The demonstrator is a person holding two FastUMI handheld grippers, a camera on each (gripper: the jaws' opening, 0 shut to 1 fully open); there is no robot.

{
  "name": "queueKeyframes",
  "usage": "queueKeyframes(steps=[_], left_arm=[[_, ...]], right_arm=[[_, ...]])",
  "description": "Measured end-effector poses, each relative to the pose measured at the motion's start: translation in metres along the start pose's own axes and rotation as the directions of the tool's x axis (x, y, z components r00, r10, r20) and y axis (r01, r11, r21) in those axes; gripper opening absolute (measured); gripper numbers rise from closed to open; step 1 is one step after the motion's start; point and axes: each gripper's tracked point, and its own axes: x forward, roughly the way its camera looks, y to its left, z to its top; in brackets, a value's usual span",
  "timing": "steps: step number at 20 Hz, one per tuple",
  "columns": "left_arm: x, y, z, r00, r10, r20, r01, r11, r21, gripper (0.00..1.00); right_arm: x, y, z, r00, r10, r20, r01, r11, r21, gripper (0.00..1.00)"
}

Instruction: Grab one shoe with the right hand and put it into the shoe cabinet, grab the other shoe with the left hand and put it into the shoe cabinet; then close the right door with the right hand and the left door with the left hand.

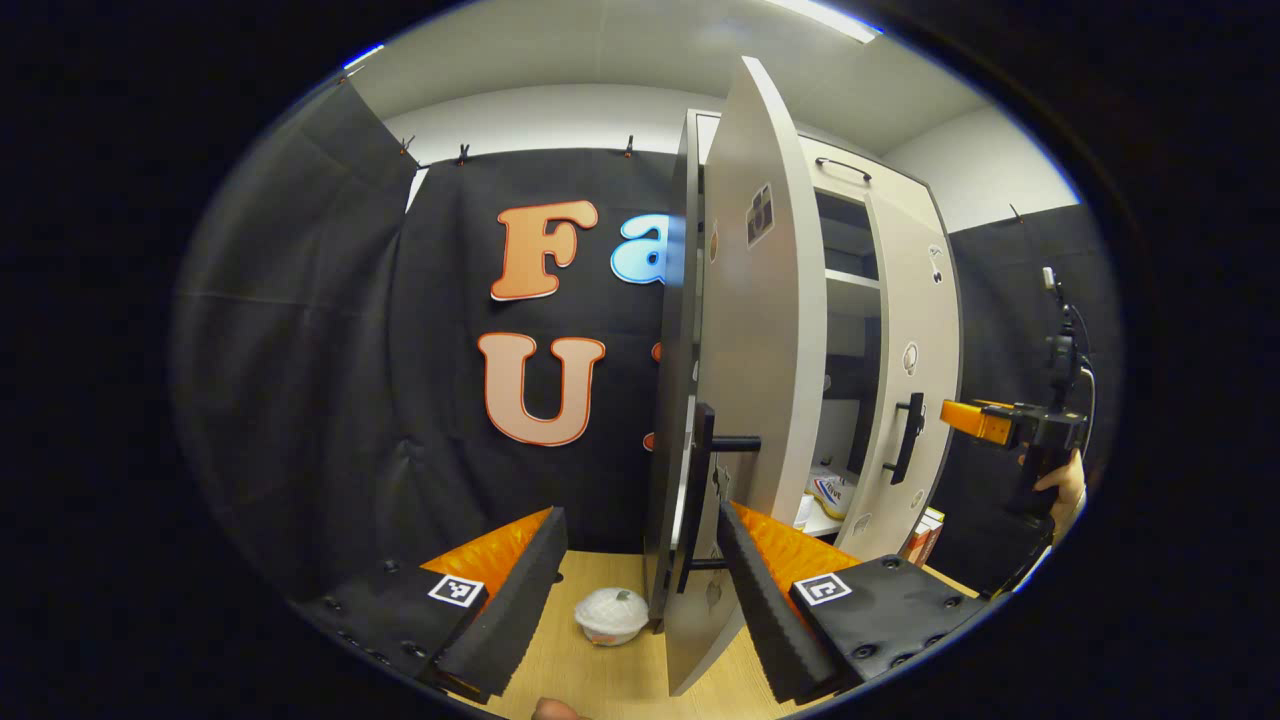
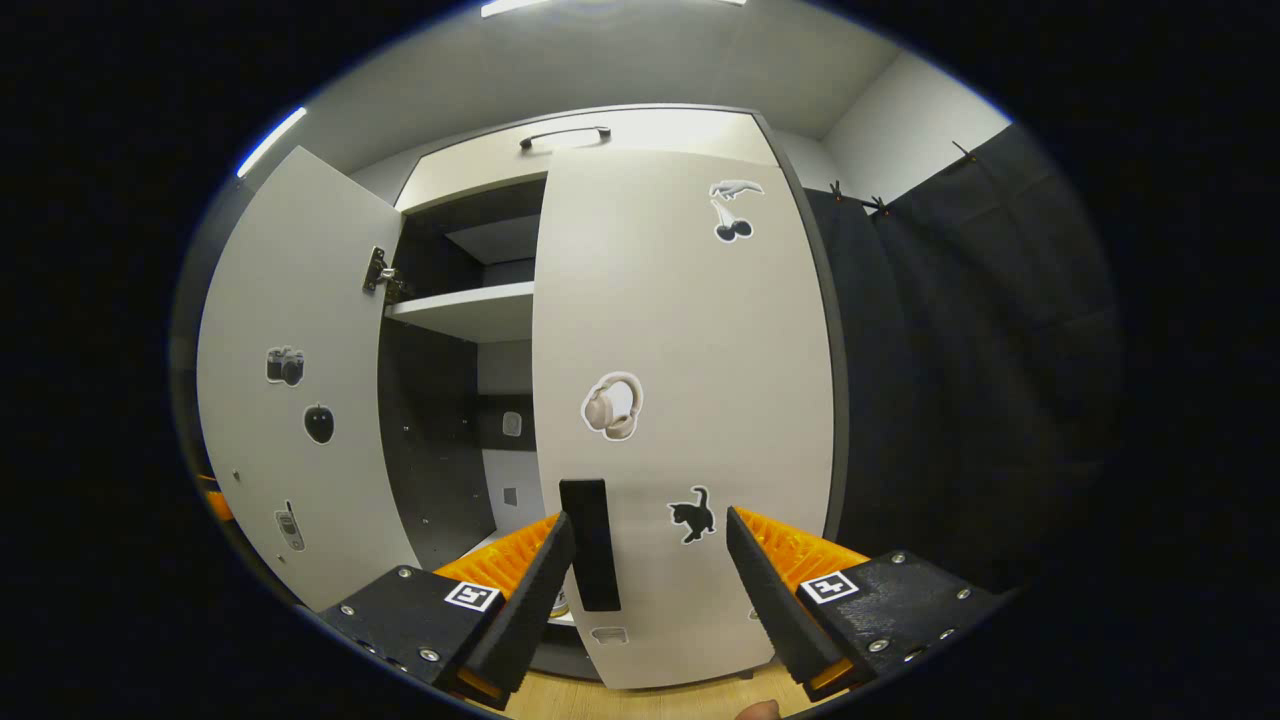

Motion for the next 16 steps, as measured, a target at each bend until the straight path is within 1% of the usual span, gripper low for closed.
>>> queueKeyframes(steps=[3,7,8,10,11,12,15,16], left_arm=[[0.005,0.003,-0.004,1.0,0.017,-0.004,-0.017,1.0,0.002,0.97],[0.002,-0.011,0.001,1.0,-0.017,0.006,0.017,1.0,-0.024,0.96],[0.0,-0.015,0.005,1.0,-0.023,0.011,0.023,1.0,-0.017,0.94],[-0.002,-0.019,0.007,1.0,-0.018,0.014,0.017,1.0,0.011,0.98],[-0.002,-0.023,0.007,1.0,-0.017,0.017,0.017,1.0,0.018,0.95],[-0.001,-0.026,0.006,1.0,-0.024,0.011,0.024,1.0,0.012,0.95],[-0.003,-0.048,0.002,0.996,-0.084,0.007,0.084,0.996,-0.032,0.95],[-0.002,-0.053,0.002,0.996,-0.092,0.003,0.092,0.995,-0.037,0.93]], right_arm=[[-0.02,-0.016,0.017,0.999,-0.03,0.034,0.031,0.999,-0.036,0.93],[-0.043,-0.025,0.029,0.998,-0.032,0.049,0.034,0.999,-0.034,0.94],[-0.048,-0.027,0.03,0.998,-0.034,0.049,0.036,0.999,-0.034,0.94],[-0.056,-0.029,0.032,0.998,-0.035,0.05,0.036,0.999,-0.032,0.94],[-0.06,-0.031,0.032,0.998,-0.035,0.05,0.037,0.999,-0.029,0.94],[-0.064,-0.032,0.031,0.998,-0.035,0.049,0.037,0.999,-0.024,0.94],[-0.076,-0.039,0.036,0.997,-0.043,0.058,0.045,0.999,-0.023,0.94],[-0.079,-0.042,0.036,0.997,-0.047,0.06,0.048,0.999,-0.023,0.93]])
